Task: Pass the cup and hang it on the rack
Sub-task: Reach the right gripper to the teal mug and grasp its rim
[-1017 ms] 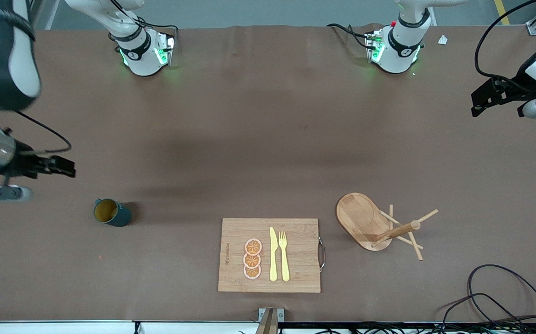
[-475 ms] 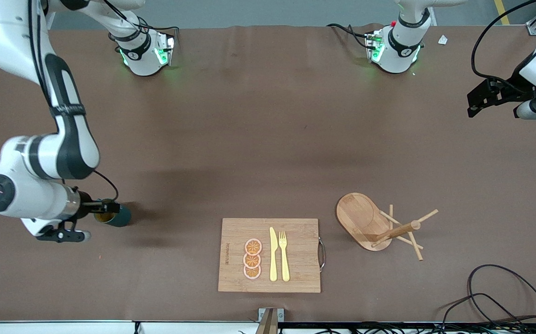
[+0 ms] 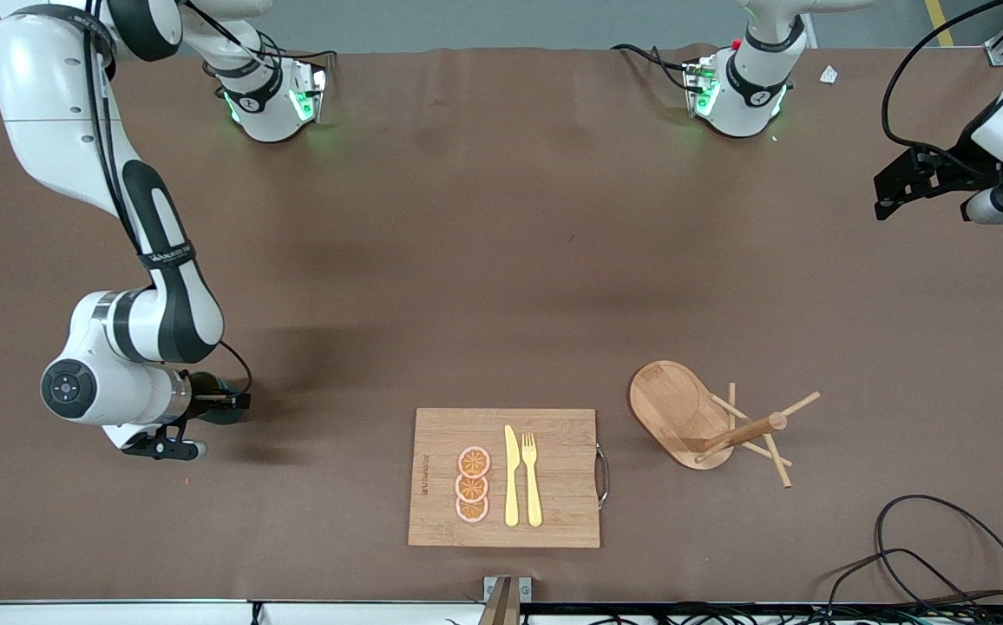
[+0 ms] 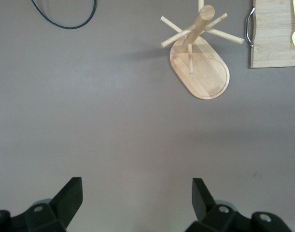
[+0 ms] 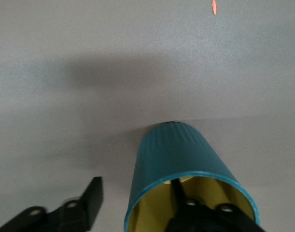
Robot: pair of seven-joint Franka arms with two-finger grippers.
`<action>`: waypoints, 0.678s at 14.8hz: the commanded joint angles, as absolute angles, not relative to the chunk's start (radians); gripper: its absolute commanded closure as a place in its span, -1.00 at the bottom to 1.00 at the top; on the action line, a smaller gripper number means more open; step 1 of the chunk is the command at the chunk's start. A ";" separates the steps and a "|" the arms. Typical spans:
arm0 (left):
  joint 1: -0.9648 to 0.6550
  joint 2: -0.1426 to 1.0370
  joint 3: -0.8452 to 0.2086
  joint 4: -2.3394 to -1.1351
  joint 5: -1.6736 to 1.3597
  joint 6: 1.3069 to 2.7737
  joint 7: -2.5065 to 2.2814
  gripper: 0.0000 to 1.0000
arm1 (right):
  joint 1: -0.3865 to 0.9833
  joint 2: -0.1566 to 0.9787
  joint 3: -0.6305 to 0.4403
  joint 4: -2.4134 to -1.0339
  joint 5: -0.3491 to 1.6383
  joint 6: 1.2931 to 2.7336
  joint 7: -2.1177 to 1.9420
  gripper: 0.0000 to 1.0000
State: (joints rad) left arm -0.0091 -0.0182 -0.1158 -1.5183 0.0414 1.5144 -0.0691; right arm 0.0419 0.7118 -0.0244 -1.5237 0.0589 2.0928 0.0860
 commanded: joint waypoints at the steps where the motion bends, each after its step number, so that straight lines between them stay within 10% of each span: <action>1: -0.008 -0.012 -0.118 -1.503 0.034 1.506 -0.074 -1.00 | 0.035 0.681 -0.020 -1.534 0.071 2.094 0.094 0.90; 10: -0.009 -0.011 -0.120 -1.502 0.032 1.508 -0.074 -1.00 | 0.147 0.661 -0.015 -1.379 0.208 1.944 0.171 0.99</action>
State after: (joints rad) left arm -0.0091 -0.0180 -0.1161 -1.5184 0.0414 1.5143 -0.0692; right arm 0.0816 0.6967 -0.0144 -1.4173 0.1518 2.0133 0.0991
